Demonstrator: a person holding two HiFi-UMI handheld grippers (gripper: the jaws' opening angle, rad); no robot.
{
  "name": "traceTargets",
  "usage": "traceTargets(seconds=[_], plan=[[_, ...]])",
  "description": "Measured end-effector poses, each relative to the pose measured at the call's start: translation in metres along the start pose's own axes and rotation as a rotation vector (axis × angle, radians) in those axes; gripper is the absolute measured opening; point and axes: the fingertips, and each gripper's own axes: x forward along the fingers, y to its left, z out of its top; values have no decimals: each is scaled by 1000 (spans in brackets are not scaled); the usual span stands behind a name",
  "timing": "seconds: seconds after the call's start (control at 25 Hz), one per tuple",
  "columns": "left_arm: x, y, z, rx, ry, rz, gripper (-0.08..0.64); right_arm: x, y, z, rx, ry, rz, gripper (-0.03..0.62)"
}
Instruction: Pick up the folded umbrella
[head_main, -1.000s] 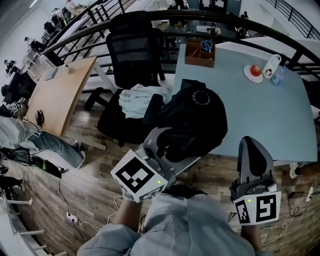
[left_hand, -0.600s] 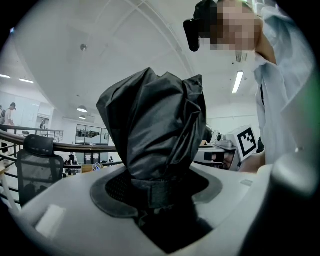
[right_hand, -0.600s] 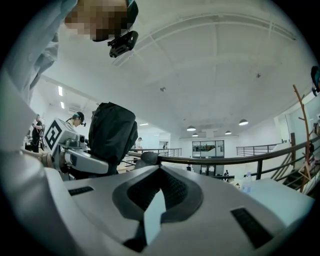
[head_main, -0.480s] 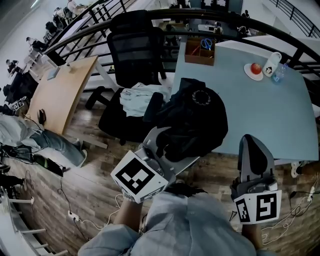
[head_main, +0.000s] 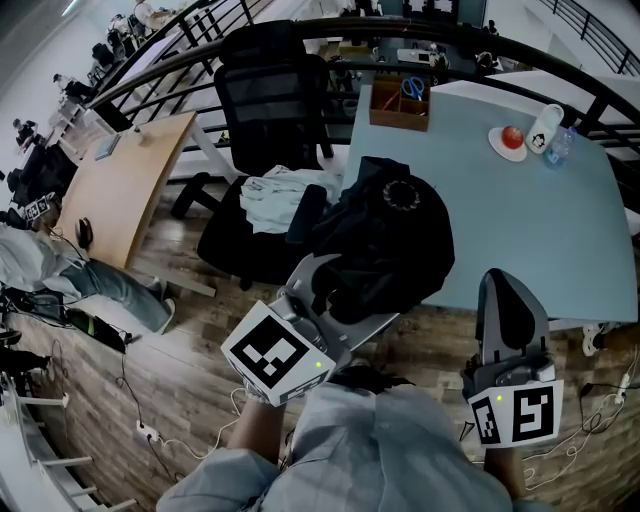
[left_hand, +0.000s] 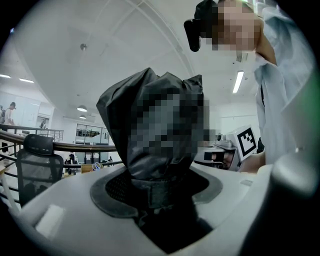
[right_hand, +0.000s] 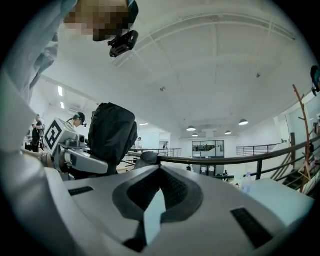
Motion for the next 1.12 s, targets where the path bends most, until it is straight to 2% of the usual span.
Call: traceTargets(seconds=[0.8, 1.12], plan=[[-6, 2, -8, -12, 24, 19, 275, 1, 6, -2, 1, 9, 18, 0], [-5, 5, -9, 6, 29, 23, 276, 0, 4, -2, 1, 15, 15, 0]])
